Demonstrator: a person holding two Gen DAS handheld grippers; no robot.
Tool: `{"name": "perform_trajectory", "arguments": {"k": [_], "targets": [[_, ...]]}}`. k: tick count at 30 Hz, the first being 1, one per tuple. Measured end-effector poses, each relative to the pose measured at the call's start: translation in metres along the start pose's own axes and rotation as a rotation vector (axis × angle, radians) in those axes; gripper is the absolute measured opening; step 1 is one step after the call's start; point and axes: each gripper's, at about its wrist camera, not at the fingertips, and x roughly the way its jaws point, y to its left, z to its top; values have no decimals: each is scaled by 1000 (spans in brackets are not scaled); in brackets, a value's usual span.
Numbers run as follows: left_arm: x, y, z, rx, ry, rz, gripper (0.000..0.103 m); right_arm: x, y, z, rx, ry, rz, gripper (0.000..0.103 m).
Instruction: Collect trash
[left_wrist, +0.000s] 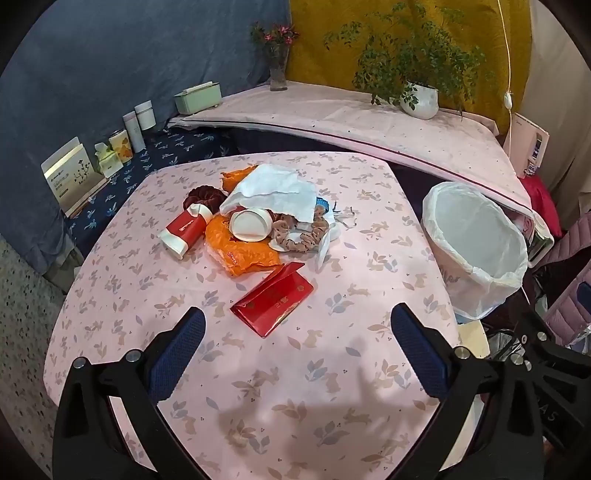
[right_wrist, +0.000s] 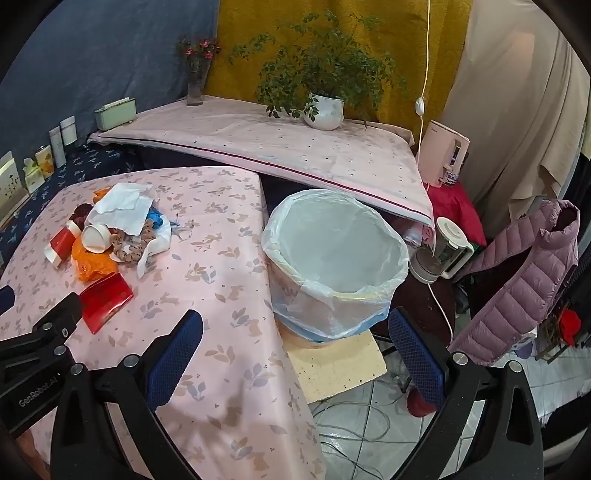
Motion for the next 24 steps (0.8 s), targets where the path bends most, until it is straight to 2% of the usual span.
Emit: {"name": "perform_trajectory", "arguments": {"k": [24], "targets": [[-2,-1,-2,5,-2,5,96,0,-1,0,2,0,1,96]]}}
